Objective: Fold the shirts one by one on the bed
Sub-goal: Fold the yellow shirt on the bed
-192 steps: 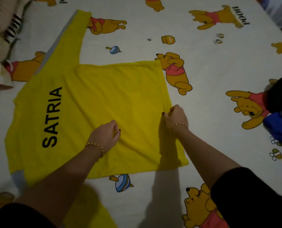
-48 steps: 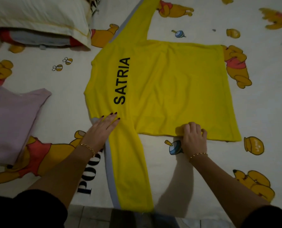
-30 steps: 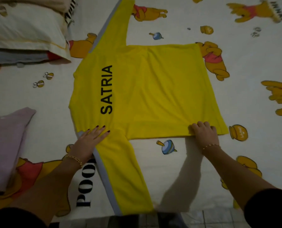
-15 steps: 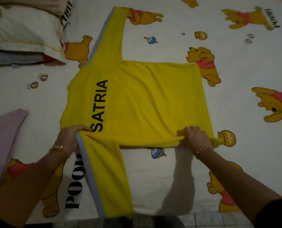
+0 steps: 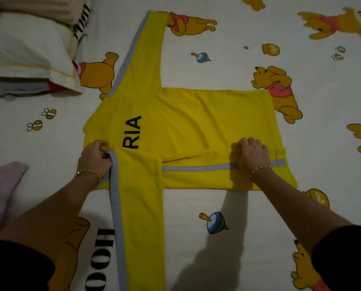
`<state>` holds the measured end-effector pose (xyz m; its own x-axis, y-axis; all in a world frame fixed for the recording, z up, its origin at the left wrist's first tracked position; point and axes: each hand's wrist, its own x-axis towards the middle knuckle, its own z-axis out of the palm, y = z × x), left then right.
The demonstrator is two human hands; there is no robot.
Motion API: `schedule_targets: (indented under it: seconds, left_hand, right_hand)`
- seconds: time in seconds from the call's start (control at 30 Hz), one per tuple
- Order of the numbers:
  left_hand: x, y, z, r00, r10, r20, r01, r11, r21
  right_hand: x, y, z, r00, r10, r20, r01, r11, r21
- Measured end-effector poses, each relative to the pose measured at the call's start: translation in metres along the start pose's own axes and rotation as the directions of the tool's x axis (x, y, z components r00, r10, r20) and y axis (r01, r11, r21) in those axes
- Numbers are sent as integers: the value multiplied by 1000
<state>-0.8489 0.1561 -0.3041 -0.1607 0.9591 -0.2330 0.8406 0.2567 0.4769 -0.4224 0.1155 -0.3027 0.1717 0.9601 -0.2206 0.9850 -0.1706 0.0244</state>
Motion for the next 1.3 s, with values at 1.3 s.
schedule_targets:
  seconds: [1.3]
  left_hand:
    - [27,58,10,833,474,287,-542,804,245]
  right_hand:
    - [-41,-215,-14,804,-204,559,-550,105,829]
